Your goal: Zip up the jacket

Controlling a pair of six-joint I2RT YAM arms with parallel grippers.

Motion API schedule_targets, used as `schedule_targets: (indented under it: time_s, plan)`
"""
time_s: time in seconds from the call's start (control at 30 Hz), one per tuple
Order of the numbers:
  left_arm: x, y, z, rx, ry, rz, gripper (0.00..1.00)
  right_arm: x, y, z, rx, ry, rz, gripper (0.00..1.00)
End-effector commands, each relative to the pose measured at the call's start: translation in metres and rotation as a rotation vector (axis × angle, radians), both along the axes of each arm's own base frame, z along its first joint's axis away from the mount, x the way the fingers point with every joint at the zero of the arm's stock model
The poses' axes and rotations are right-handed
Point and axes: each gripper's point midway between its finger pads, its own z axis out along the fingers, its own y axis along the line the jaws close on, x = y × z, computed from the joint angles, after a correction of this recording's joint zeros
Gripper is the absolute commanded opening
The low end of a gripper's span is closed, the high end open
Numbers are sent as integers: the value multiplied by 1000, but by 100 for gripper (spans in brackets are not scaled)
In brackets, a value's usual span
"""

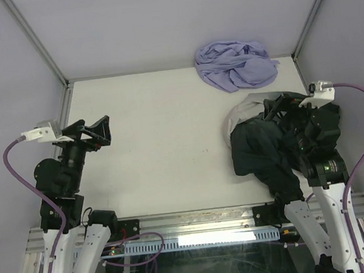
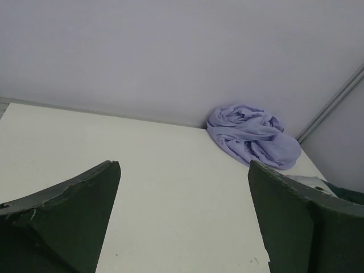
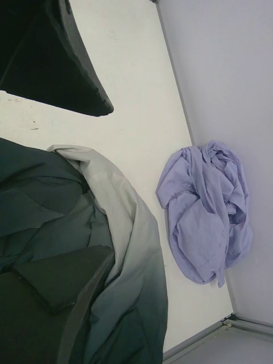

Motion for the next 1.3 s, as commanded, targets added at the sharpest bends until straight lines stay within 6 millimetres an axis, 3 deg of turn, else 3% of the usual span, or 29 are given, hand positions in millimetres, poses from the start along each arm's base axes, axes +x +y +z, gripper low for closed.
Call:
schedule_targets:
  time_s: [0.0, 0.3, 0.5, 0.67, 0.87, 1.1, 1.17, 1.27]
  plan:
    - [0, -1, 14, 11, -62, -13, 99, 1, 1, 20, 12, -59, 4, 99]
    - [2, -2, 10, 12, -52, -15, 99, 3, 3, 12, 26, -22, 10, 99]
    - [5, -8, 0, -7, -25, -44, 99, 9, 14, -22, 87, 123, 43, 99]
    - [8, -16, -14, -27, 16, -90, 99, 19, 25, -61, 151, 288, 67, 99]
    - [18, -34, -45, -82, 123, -176, 99, 41, 29, -110, 191, 457, 41, 100]
    - [28, -55, -85, -129, 260, -282, 99, 54, 22, -194, 147, 709, -31, 99]
    - [29, -61, -94, -151, 290, -313, 99, 52, 20, -217, 125, 775, -47, 96]
    - [28, -70, -109, -184, 334, -362, 99, 47, 23, -242, 100, 837, -34, 81]
